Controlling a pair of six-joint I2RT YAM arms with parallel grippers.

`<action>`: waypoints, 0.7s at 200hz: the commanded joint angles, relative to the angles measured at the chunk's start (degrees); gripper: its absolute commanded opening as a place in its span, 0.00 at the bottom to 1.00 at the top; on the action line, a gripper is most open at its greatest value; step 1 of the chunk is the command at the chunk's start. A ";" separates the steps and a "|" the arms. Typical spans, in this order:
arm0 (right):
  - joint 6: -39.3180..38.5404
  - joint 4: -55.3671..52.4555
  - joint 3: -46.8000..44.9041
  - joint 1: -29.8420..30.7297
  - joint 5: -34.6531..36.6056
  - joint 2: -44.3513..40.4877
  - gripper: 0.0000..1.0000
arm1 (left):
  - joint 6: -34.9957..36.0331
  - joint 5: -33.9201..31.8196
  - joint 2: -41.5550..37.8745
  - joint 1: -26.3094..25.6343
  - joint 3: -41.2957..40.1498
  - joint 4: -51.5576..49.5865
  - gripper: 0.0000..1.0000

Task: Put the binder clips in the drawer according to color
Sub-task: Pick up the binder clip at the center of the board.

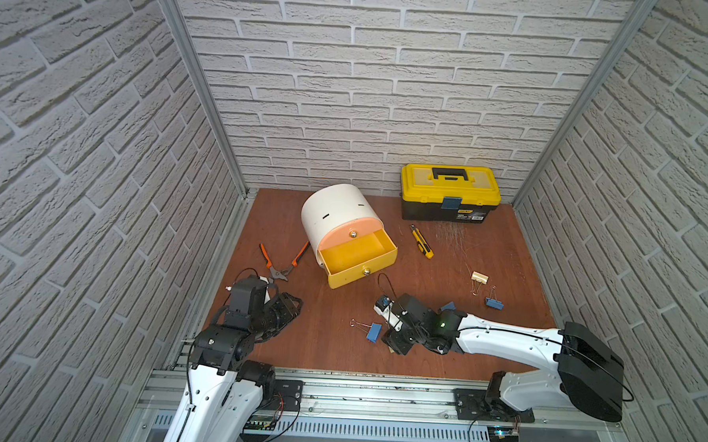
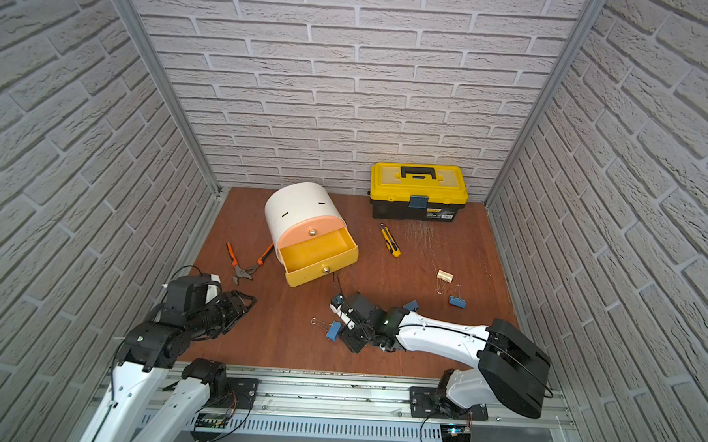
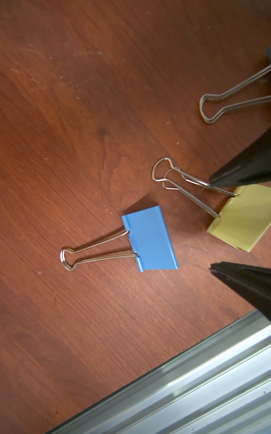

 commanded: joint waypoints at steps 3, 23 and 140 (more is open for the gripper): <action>-4.12 3.11 0.83 0.67 -0.86 1.24 0.67 | 0.69 -1.05 -0.13 -0.17 1.55 -0.34 0.54; -4.78 2.19 2.27 0.68 -2.05 3.89 0.85 | 0.42 -1.22 -0.27 -0.24 1.46 -0.58 0.54; -6.53 4.90 6.51 1.35 -0.23 11.02 0.77 | -0.28 -2.28 -0.09 -0.68 2.01 -1.42 0.54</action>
